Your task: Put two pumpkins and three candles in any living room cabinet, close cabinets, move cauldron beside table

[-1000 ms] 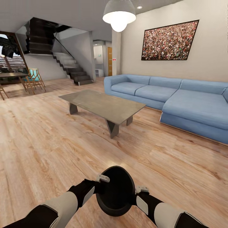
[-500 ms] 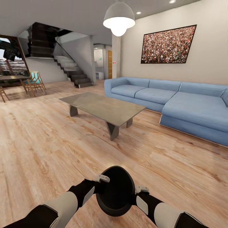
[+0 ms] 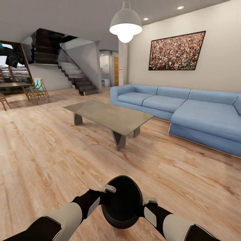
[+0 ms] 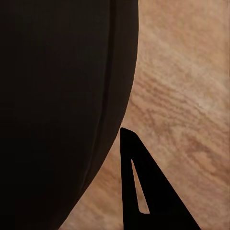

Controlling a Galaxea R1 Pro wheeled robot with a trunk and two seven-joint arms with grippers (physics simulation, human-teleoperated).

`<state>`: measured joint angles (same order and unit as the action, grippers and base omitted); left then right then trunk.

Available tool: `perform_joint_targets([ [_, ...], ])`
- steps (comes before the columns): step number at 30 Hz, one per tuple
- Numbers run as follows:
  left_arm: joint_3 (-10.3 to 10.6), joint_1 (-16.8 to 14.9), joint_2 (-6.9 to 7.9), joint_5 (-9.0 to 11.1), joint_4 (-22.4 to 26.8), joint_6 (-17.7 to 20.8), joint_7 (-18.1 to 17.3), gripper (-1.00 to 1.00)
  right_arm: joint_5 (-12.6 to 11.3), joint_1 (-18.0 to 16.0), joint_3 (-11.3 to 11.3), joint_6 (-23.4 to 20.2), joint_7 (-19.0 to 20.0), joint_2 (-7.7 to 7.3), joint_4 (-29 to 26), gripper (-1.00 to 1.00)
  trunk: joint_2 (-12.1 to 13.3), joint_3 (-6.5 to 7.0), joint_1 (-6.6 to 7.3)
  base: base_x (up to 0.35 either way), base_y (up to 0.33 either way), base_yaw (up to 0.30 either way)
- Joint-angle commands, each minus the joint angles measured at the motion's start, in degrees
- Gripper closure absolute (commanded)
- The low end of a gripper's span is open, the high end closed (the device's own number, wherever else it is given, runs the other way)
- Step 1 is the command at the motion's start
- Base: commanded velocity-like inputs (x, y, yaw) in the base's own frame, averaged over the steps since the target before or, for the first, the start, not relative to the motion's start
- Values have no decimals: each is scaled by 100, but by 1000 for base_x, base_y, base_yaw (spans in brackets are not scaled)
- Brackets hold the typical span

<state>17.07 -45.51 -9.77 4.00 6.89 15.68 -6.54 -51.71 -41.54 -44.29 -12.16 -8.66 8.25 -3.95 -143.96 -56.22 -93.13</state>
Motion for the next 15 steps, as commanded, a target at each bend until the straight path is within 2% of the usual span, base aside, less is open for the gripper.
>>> perform_joint_targets([
  [1,33,-1,1,75,10,32,-14,100,-76,-3,17,-32,-22,1,-53,100,-3,0,2,28,0,23],
  [5,33,-1,1,75,6,32,-14,100,-76,-3,21,-32,-22,1,-53,100,-3,6,2,86,-8,8],
  [9,33,-1,1,75,6,32,-14,100,-76,-3,17,-32,-19,1,-53,100,-3,14,2,205,-118,-9],
  [15,33,-1,1,75,10,32,-14,100,-76,-3,17,-32,-20,1,-53,100,-3,58,2,255,-171,-131],
])
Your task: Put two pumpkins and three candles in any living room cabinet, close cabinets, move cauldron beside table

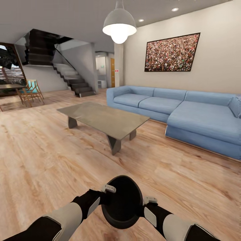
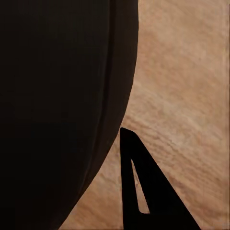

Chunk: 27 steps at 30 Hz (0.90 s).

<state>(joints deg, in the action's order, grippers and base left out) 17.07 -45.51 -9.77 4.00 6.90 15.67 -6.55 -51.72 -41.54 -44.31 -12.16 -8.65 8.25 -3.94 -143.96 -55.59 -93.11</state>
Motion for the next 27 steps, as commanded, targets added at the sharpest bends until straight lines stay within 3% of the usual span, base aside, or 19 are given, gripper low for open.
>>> perform_joint_targets([
  [1,33,-2,2,75,9,33,-13,100,-75,-3,19,-32,-20,1,-54,100,-3,3,-1,260,-185,-160],
  [13,33,-2,2,75,8,33,-13,100,-67,-3,21,-32,-20,1,-54,100,-3,102,-1,261,-219,-135],
  [27,33,-2,2,75,6,33,-5,100,-67,-3,19,-32,-20,1,-54,100,-3,131,-1,261,-228,-9],
])
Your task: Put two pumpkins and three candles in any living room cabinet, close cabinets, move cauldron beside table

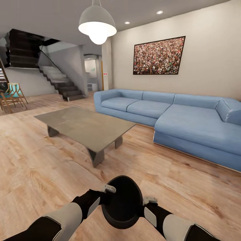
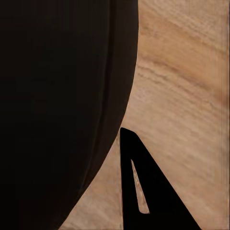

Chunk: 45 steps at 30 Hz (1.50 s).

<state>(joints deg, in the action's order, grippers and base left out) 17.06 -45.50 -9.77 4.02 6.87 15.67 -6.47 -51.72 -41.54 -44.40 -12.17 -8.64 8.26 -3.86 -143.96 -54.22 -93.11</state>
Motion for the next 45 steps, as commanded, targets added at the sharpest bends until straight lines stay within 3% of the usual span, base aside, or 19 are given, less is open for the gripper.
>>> perform_joint_targets([
  [1,34,-3,1,73,11,33,-12,100,-67,-3,27,-31,-22,0,-62,100,-3,-5,-1,261,-229,5],
  [24,34,-3,1,73,7,33,3,100,-67,-3,27,-31,-24,0,-62,100,-3,-5,-1,228,-260,137],
  [45,34,-3,-6,73,7,33,5,100,-58,-3,27,-31,-24,0,-62,100,-3,-5,-1,136,-311,282],
])
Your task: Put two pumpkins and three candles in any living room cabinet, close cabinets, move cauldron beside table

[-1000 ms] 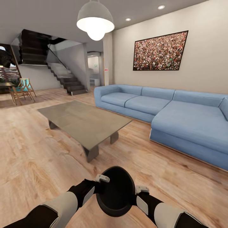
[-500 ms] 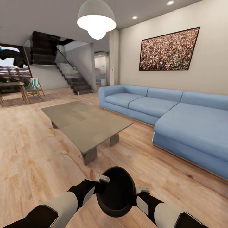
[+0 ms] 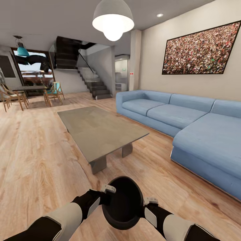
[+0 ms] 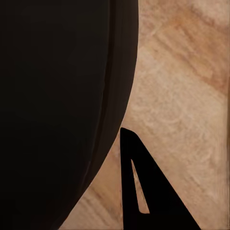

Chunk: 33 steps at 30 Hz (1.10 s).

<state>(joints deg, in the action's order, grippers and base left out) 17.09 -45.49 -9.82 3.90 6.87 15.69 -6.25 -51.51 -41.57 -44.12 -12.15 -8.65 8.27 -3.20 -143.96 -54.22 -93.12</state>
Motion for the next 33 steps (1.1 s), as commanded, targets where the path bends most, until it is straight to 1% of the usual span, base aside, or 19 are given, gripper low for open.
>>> perform_joint_targets([
  [1,32,-4,-2,85,8,30,-17,100,-79,-1,-1,-33,-23,-1,-128,100,-3,-5,1,130,-313,289],
  [7,32,-4,2,85,8,30,-17,100,-79,-1,-1,-33,-23,-1,-128,100,-3,-5,1,133,-313,290],
  [13,32,-4,2,85,10,30,-17,100,-79,-1,-1,-33,-22,-1,-128,100,-3,-5,1,212,-278,288],
  [16,32,-4,0,85,12,30,-18,100,-79,-1,-1,-33,-22,-1,-128,100,-3,-5,1,219,-243,155],
  [27,32,-4,-2,85,8,30,-17,100,-74,-1,-1,-33,-22,-1,-128,100,-3,-4,1,25,-27,13],
  [33,32,-4,-3,85,8,30,-17,100,-70,-1,-1,-33,-23,-1,-128,100,-3,16,1,24,-50,182],
])
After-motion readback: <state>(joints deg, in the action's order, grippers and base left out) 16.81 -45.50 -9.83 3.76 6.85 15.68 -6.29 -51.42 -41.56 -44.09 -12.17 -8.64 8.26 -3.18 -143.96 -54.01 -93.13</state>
